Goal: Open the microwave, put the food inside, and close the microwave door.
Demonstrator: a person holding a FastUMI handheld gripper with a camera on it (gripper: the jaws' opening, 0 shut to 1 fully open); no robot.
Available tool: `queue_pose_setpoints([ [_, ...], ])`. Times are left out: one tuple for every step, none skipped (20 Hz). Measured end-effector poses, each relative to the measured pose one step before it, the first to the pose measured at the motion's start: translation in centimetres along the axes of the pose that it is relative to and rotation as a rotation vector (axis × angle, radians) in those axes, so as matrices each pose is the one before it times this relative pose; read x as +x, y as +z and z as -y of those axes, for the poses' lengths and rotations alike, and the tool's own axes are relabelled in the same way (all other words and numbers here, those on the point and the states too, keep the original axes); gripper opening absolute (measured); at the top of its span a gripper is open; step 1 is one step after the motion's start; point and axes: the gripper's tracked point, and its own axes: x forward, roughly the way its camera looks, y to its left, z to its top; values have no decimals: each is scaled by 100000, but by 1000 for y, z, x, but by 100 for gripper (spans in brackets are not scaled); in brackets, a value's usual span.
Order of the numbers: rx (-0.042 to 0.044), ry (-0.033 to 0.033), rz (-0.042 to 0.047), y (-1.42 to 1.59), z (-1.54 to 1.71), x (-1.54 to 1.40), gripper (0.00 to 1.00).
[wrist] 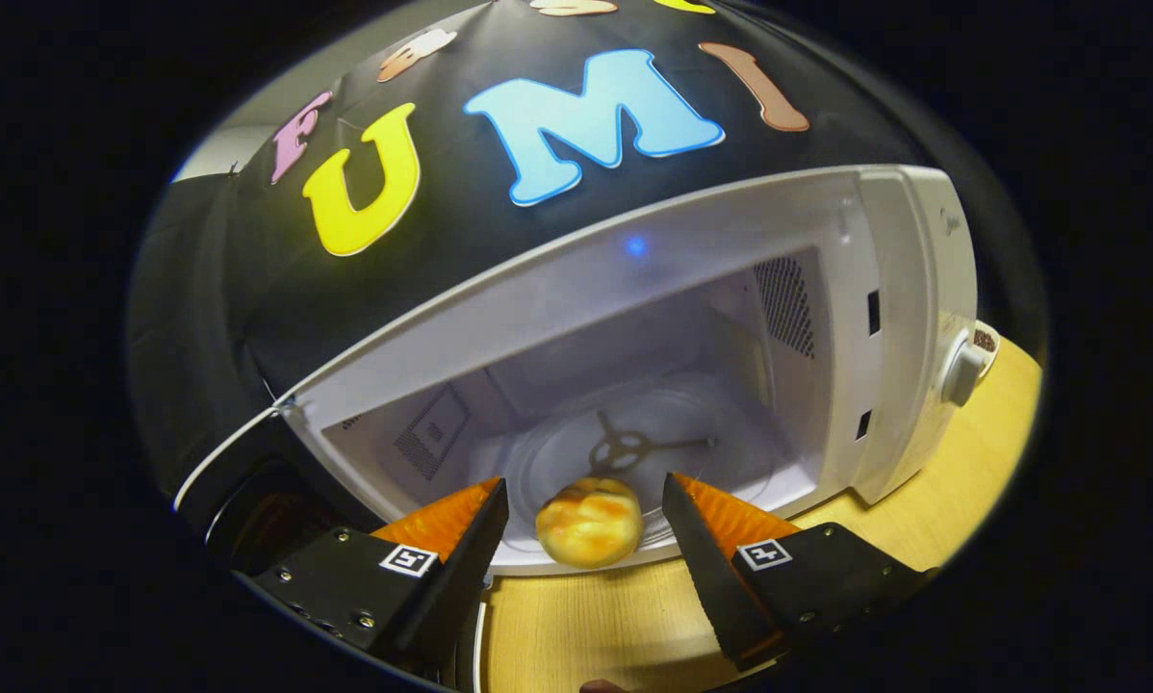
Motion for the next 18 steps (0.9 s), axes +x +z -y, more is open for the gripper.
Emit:
queue_pose_setpoints([
  [-2188, 717, 1277, 519, -249, -1135, 98],
  [-2169, 1056, 1203, 428, -309, -1403, 97],
  [-2281, 1244, 1313, 471, -433, -1278, 97],
  [-2351, 940, 1219, 449, -320, -1539, 97],
  [-2035, 1053, 1295, 497, -387, -1375, 97],
  [-1811, 1515, 1411, 521, -705, -1575, 97],
  [-1554, 1414, 1510, 601, -654, -1365, 97],
  [-1185, 1348, 1500, 619, -558, -1322, 97],
  [-537, 1330, 1266, 589, -668, -1244, 97],
  [-428, 1644, 1216, 537, -799, -1173, 97],
  [-702, 1242, 1014, 601, -714, -1146, 97],
  [-1164, 1589, 1532, 640, -875, -1047, 97],
  [-682, 2081, 1624, 685, -1010, -888, 97],
  [-79, 2271, 665, 392, -1057, -869, 97],
  [247, 2390, 313, 264, -1178, -882, 97],
  [-20, 2411, 339, 128, -1319, -898, 97],
  [-1174, 1969, 623, 209, -1132, -718, 97],
  [-2002, 1993, 916, 166, -989, -675, 97],
])
